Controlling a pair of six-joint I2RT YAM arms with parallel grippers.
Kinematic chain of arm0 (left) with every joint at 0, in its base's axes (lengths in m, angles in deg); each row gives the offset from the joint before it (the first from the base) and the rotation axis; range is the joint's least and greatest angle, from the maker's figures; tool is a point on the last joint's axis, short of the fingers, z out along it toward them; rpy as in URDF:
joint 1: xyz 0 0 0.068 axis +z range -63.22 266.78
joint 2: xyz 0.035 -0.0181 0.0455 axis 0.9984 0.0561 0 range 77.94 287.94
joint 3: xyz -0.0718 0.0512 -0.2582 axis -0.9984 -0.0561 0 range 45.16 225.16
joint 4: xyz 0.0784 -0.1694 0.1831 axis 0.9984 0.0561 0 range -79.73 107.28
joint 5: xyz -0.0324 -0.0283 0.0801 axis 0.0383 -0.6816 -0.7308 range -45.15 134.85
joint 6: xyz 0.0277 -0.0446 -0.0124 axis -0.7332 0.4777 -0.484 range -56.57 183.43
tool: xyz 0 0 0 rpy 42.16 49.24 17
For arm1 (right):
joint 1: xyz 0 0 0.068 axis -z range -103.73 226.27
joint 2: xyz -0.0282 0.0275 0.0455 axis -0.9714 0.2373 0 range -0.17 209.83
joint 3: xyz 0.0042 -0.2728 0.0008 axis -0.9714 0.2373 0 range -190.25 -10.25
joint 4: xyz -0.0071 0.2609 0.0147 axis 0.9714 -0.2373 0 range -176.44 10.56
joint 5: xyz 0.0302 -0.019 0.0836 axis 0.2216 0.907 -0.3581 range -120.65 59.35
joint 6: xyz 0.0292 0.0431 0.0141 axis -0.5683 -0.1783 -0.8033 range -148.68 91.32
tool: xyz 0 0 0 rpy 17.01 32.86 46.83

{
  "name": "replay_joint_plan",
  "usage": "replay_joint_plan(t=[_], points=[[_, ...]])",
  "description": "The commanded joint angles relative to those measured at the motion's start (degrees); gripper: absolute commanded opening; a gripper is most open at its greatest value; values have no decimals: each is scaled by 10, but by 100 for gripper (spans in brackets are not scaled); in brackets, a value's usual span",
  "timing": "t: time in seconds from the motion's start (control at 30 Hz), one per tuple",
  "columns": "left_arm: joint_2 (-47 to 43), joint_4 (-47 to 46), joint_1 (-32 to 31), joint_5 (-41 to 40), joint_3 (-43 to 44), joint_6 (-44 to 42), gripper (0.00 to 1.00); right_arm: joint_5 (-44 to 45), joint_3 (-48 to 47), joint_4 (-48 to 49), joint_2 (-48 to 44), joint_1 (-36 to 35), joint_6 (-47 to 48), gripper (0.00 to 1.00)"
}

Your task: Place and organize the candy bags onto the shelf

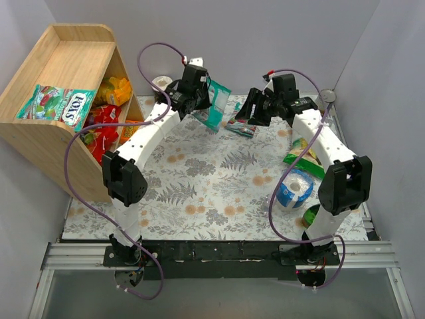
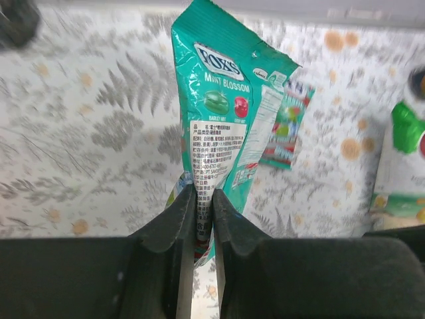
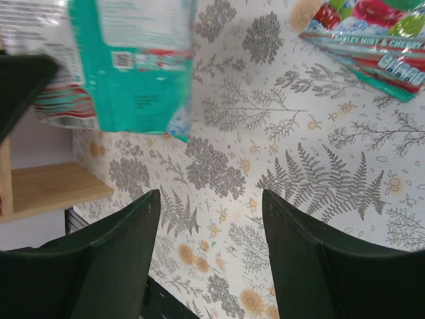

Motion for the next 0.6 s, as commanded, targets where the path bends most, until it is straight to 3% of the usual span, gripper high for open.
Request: replay_joint_plan(t=[0.0, 0.3, 0.57], points=[[-56, 32, -6, -101, 109, -34, 0, 39, -1, 43, -62, 9, -27, 70], [-122, 7, -17, -176, 134, -66, 0, 52, 11, 61, -92, 12, -43, 70], [-176, -28, -17, -196, 128, -60, 0, 51, 23, 62, -101, 12, -47, 70]])
